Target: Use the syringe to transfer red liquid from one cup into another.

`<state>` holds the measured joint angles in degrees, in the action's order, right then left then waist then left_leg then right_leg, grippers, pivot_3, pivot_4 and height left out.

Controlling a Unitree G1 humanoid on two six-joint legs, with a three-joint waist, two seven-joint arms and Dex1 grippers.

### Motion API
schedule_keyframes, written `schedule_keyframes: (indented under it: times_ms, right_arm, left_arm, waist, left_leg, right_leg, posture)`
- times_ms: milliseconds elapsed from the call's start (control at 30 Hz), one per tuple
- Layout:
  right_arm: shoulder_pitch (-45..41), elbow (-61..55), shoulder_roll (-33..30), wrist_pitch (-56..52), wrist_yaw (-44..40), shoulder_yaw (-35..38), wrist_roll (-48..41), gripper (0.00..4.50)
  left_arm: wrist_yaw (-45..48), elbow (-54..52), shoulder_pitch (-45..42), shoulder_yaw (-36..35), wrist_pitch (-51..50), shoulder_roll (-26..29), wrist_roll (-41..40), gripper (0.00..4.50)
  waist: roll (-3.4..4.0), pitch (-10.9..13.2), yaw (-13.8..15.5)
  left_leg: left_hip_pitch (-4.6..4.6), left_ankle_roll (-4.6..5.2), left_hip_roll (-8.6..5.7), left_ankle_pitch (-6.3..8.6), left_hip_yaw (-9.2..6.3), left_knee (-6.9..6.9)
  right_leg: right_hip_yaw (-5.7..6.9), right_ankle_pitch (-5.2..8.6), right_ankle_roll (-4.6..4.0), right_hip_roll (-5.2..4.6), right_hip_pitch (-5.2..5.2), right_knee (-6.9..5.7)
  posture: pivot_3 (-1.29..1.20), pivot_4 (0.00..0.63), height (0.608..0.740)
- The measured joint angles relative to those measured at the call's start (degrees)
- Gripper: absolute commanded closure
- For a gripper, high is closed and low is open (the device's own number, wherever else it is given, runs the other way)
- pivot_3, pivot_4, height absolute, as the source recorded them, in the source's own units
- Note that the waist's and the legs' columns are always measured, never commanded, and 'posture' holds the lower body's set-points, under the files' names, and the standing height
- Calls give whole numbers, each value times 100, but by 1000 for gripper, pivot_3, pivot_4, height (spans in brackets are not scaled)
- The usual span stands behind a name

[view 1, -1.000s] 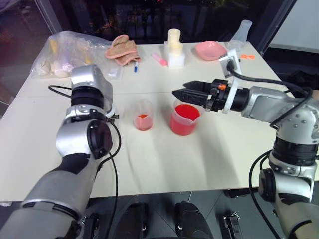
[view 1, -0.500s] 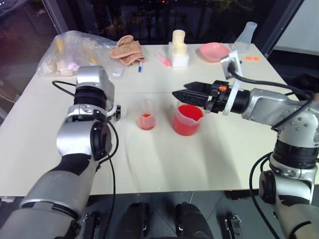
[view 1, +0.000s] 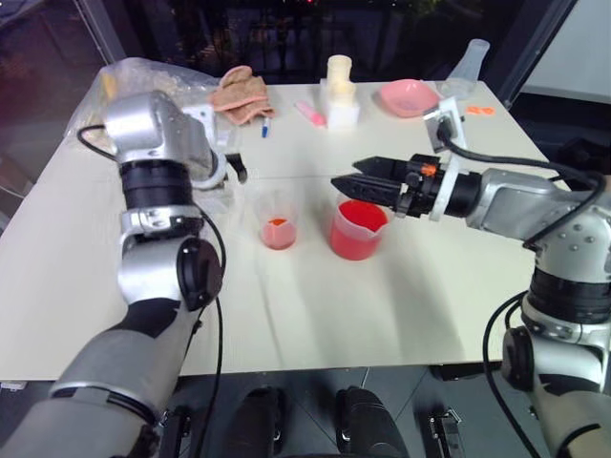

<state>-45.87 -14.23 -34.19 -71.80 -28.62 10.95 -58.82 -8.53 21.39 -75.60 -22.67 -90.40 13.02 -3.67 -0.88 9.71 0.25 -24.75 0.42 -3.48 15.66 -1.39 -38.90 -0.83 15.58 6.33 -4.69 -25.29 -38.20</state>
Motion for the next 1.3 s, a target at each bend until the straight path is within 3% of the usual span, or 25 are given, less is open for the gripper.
schedule_keyframes:
  times_ms: [100, 300, 600, 900, 1067, 1300]
  right_arm:
    - [-6, -1, -391, 223, -509, -321, 206, 0]
    - [-170, 123, -1058, 761, -1697, -900, 721, 0]
    - [-337, 270, -1538, 1211, -2889, -1531, 1310, 0]
    - [-425, 312, -1887, 1572, -3757, -1786, 1766, 0]
    - [-562, 444, -1891, 1864, -4017, -1981, 2098, 0]
    - [-641, 656, -1854, 2051, -4167, -2006, 2376, 0]
  left_arm:
    - [374, -1077, 589, 748, 507, 515, -39, 30]
    - [1297, -2021, 1645, 1308, 1506, 1545, -165, 30]
    - [3018, -3773, 3139, 1366, 2008, 2914, -956, 30]
    - [4617, -3995, 4233, 1118, 2184, 4336, -1774, 30]
    - [5021, -4091, 4558, 1082, 1833, 5118, -2067, 30]
    - [5141, -4365, 4642, 1069, 1762, 5106, -2370, 30]
  waist:
    - [2, -1, -18]
    - [2, -1, 2]
    - [2, -1, 24]
    - [2, -1, 13]
    - [3, 0, -3]
    - [4, 1, 24]
  left_leg:
    - [0, -1, 0, -1, 1, 1]
    - [0, -1, 1, -1, 1, -8]
    - [0, 2, 2, 1, 0, -7]
    - [1, 28, 4, 15, 0, -12]
    - [2, 29, 5, 16, 0, -11]
    - [2, 32, 5, 18, -1, -12]
  right_leg:
    - [-3, 0, -1, 0, -2, 0]
    - [-2, -2, -4, 1, 4, 6]
    - [-2, -1, -5, 0, 7, 12]
    - [-1, -2, -8, -1, 11, 14]
    - [-1, -2, -8, 0, 11, 14]
    - [0, -1, -9, -1, 13, 14]
  posture:
    - [0, 150, 740]
    - [0, 150, 740]
    - [0, 150, 740]
    - [0, 150, 740]
    - [0, 150, 740]
    - [0, 150, 740]
